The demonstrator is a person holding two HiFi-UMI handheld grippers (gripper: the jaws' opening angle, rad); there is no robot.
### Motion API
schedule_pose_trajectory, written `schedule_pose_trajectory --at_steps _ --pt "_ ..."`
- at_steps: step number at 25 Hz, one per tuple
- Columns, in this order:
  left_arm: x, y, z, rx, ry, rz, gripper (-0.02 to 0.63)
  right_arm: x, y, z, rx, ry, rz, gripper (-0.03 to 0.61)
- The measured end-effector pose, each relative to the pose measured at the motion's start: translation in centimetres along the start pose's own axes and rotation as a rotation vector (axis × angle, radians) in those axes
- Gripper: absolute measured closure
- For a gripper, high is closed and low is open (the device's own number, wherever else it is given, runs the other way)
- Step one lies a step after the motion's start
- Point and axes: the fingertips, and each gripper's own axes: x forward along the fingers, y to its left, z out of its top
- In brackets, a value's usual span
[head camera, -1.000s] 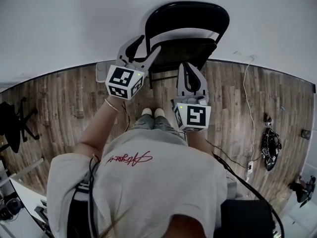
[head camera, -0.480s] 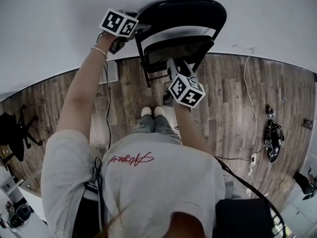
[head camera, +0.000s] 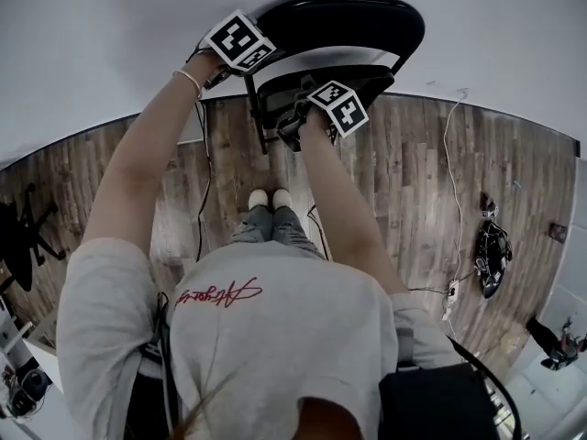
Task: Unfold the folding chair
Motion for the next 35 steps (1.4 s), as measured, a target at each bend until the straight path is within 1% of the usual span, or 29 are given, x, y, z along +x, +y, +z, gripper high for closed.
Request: schedule_pose_trajectory --at_steps 2,5,7,9,12,14,16,21,25,29,35 --pt "0.1 0.0 0.1 0.001 -0.004 -0.002 0.364 1.4 0.3 0.4 0.031 0.015 -0.039 0.382" --pt "-0.1 0.2 -0.3 0.01 0.004 0.002 0.364 3.2 0.4 -0.1 0.061 0.054 -0.102 0.377" --pt "-0.4 0.1 -0.3 0.017 0.003 0.002 0.364 4.2 0.1 -0.5 0.063 0.089 -0.135 0.377" --pt "-0.4 -0.4 -0.2 0.021 -0.001 -0.004 0.365 5.0 -0.3 -1.2 0.068 0.124 -0.147 0.377" --pt "-0.4 -0.8 0.0 0.038 -0.024 0.0 0.365 6.2 -0.7 -2.2 0.137 0.163 -0.129 0.377" --pt "-0.3 -0.6 0.1 0.052 -0.037 0.004 0.365 6.8 -0.8 -2.3 0.169 0.16 -0.115 0.379" --pt "-0.4 -0.5 0.1 0.059 -0.038 -0.001 0.376 6.9 -0.8 -2.3 0.185 0.134 -0.118 0.379" --pt "-0.1 -0.7 0.1 0.036 -0.031 -0.021 0.396 5.9 -1.3 -2.0 0.212 0.047 -0.143 0.407" --pt "-0.3 -0.9 -0.4 0.02 -0.02 -0.037 0.403 4.8 -1.7 -2.6 0.222 0.055 -0.114 0.413" --pt "-0.9 -1.5 -0.7 0.037 -0.035 -0.05 0.403 2.6 -2.4 -3.5 0.205 0.048 -0.066 0.413" --pt "-0.9 -1.1 -0.9 0.06 -0.042 -0.036 0.388 -0.8 -4.3 -4.6 0.174 0.042 0.025 0.413"
